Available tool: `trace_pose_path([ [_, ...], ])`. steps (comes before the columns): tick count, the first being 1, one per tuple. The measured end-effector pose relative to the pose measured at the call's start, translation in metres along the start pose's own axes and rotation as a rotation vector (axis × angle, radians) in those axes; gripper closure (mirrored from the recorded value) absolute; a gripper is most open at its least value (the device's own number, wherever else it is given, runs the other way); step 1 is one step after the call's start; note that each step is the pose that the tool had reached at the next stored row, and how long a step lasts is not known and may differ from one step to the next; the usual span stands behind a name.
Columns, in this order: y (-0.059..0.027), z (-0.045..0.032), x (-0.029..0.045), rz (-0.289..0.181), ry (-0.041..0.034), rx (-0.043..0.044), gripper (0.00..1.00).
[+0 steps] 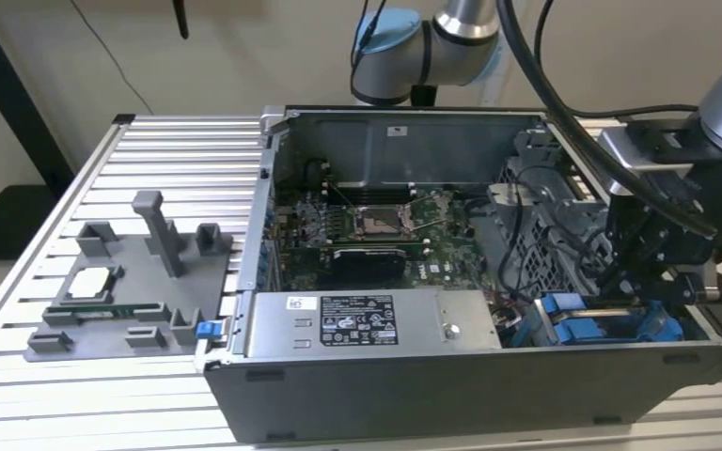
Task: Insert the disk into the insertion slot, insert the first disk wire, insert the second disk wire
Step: 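Insert the second disk wire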
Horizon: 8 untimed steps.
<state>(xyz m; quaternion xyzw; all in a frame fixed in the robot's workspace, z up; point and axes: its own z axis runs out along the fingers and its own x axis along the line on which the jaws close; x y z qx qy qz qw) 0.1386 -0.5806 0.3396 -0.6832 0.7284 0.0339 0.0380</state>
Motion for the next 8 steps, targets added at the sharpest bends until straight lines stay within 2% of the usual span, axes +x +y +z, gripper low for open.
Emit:
trace_pose_path([
  [2,0.0,0.0012,0.0001,0.0,-0.0016,0.0004,1.0],
  [8,0.0,0.0021,0.0001,0.0,0.0001,0.0027,1.0],
])
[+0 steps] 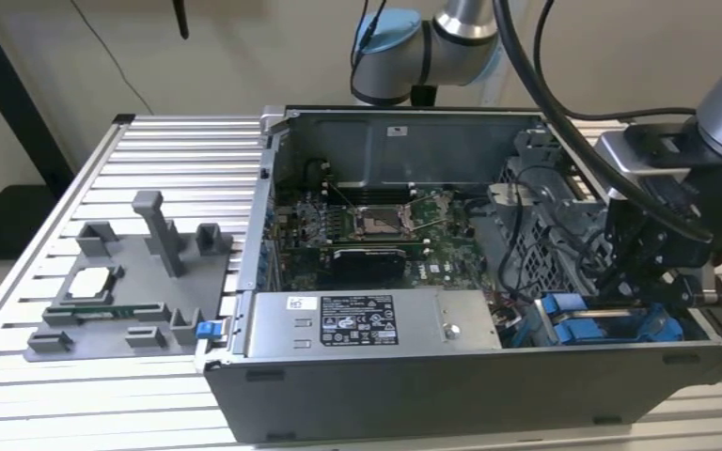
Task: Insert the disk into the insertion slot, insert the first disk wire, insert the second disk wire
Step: 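Insert the second disk wire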
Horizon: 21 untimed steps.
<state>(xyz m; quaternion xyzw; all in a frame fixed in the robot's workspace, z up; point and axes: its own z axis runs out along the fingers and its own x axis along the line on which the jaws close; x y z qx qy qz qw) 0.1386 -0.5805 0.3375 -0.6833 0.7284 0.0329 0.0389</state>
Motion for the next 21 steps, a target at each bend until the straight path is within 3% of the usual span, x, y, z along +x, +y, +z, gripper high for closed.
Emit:
trace_pose_path([
  [5,-0.0001,0.0019,0.0002,0.0,-0.0006,0.0012,1.0],
  [6,-0.0001,0.0023,0.0002,0.0,-0.0015,0.0013,0.0],
  [14,0.0,-0.0014,-0.0001,0.002,-0.0006,-0.0035,0.0],
  [21,-0.0001,-0.0189,-0.0019,0.007,0.0006,-0.0155,0.0],
])
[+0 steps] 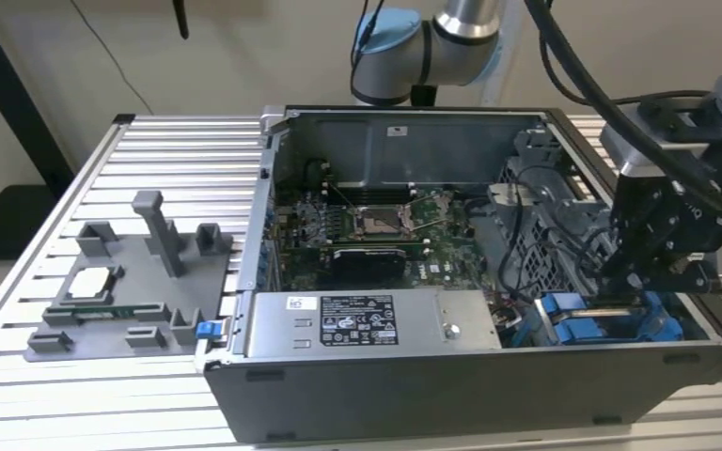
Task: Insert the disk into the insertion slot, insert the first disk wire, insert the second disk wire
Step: 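Insert the second disk wire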
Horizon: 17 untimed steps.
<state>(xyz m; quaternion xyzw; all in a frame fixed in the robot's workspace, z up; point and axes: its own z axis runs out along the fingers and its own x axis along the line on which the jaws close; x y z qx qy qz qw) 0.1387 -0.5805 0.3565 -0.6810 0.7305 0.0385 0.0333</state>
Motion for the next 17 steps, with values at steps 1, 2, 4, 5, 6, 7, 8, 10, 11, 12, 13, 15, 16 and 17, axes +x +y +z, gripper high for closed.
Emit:
trace_pose_path([
  [1,0.0,-0.0023,-0.0002,0.001,-0.0001,-0.0019,0.0],
  [2,0.0,-0.0047,-0.0005,0.002,0.0002,-0.0038,0.0],
  [4,0.0001,-0.0085,-0.0009,0.003,0.0004,-0.0072,0.0],
  [5,0.0001,-0.0102,-0.001,0.004,0.0005,-0.0093,0.0],
  [6,0.0002,-0.0116,-0.0011,0.004,0.0005,-0.0108,0.0],
  [7,0.0002,-0.0132,-0.0012,0.005,0.0008,-0.0117,0.0],
  [8,0.0002,-0.0146,-0.0014,0.005,0.0008,-0.0121,0.0],
  [10,0.0002,-0.0168,-0.0016,0.005,0.0007,-0.0125,0.0],
  [11,0.0002,-0.0179,-0.0017,0.005,0.0007,-0.0126,0.0],
  [12,0.0002,-0.0191,-0.0018,0.005,0.0007,-0.0126,0.0],
  [13,0.0002,-0.0204,-0.002,0.006,0.0007,-0.0126,0.0],
  [15,0.0003,-0.023,-0.0022,0.006,0.0007,-0.0126,0.0],
  [16,0.0003,-0.0239,-0.0023,0.006,0.0007,-0.0126,0.0],
  [17,0.0003,-0.0249,-0.0024,0.006,0.0008,-0.0126,0.0],
])
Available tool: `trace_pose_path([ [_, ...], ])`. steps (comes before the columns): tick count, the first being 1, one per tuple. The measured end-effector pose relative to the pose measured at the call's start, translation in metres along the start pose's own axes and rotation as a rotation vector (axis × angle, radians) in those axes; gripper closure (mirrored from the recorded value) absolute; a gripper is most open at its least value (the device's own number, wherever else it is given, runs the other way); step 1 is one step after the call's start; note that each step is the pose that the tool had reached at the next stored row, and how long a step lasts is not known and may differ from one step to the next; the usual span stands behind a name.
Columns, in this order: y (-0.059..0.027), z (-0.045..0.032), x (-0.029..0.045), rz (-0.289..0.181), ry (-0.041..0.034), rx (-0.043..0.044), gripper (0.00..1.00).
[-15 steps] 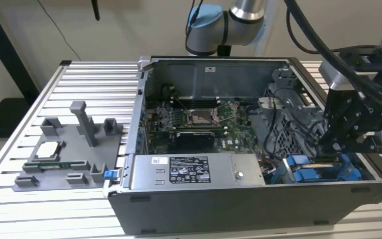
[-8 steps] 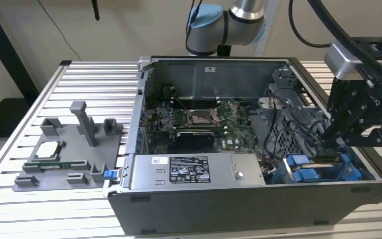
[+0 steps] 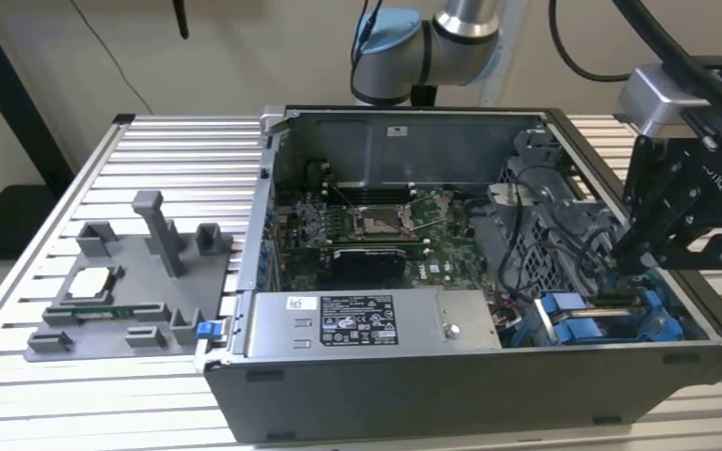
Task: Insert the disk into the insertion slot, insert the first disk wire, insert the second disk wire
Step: 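Insert the second disk wire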
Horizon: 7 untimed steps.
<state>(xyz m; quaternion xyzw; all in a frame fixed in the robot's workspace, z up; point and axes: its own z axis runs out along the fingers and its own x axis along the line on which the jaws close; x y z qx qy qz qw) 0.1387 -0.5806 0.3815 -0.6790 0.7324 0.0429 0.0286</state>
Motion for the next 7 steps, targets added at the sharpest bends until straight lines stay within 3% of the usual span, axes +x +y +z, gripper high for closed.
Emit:
trace_pose_path([
  [7,0.0001,-0.0022,-0.0002,0.0,-0.0001,0.0,0.0],
])
